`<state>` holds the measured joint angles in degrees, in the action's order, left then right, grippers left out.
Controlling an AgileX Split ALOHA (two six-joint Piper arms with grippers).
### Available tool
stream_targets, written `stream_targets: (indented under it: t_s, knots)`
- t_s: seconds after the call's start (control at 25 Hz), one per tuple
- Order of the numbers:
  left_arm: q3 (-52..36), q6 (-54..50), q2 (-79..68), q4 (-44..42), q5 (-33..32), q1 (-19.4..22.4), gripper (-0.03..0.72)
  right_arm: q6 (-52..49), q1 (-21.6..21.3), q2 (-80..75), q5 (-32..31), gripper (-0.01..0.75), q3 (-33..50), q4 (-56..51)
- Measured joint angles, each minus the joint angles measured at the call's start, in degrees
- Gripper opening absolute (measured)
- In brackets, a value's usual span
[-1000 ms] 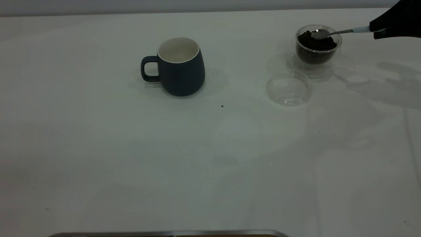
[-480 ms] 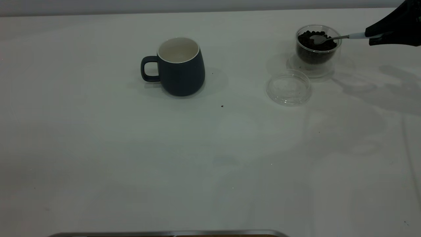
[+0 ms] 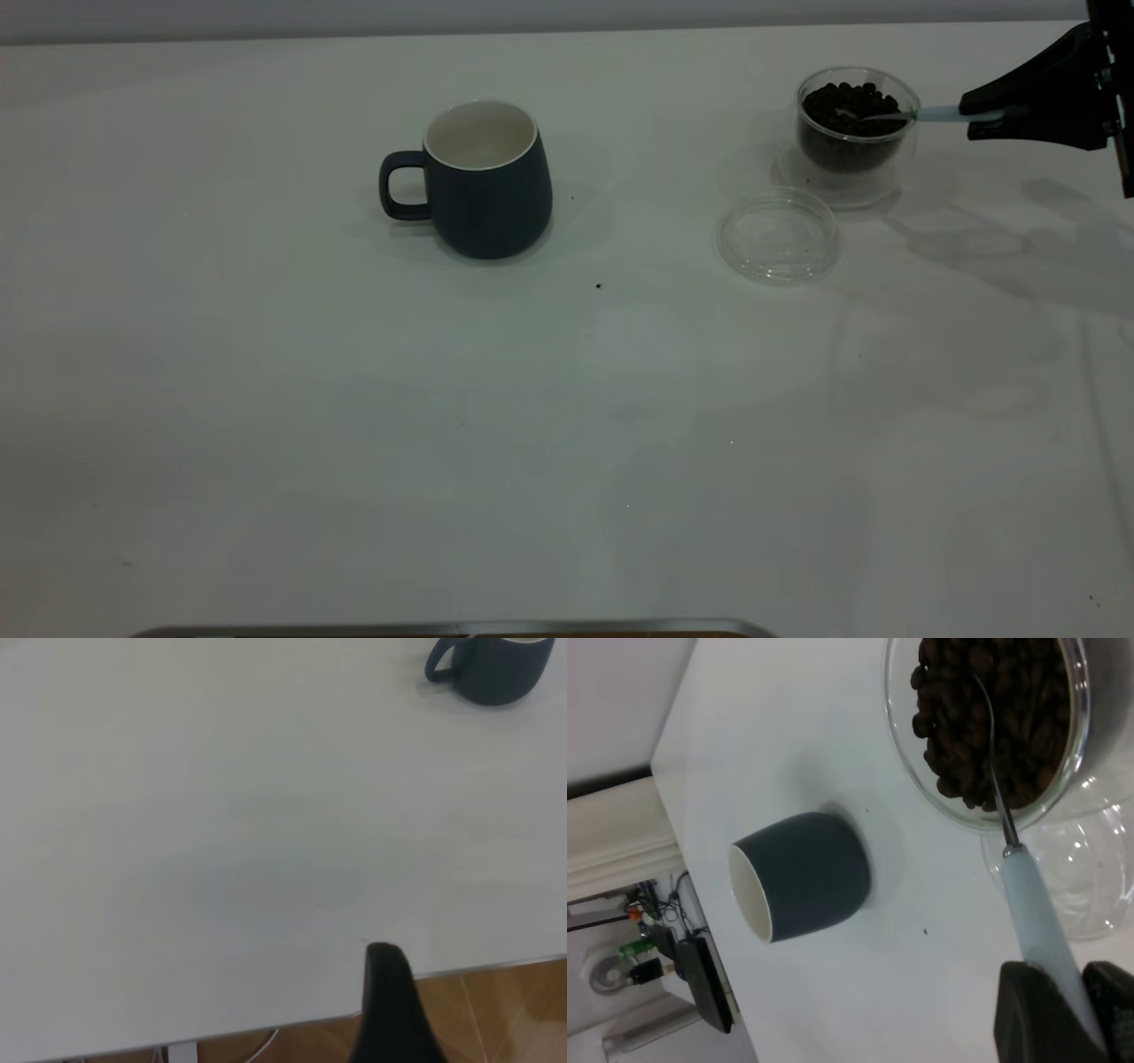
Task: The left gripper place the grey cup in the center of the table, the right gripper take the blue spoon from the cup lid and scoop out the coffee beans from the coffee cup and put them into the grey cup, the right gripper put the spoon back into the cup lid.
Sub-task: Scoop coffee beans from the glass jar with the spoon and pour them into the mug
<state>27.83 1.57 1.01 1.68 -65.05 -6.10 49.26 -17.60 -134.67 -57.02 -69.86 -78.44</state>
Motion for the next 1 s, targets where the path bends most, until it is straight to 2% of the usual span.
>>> stream_targets:
  t_s: [1.0]
  knots:
    - [0.0,-0.15,0.0,0.0,0.0,0.0,0.555,0.06,-1.21,0.01,-2.58,0.107,0.0,-2.42]
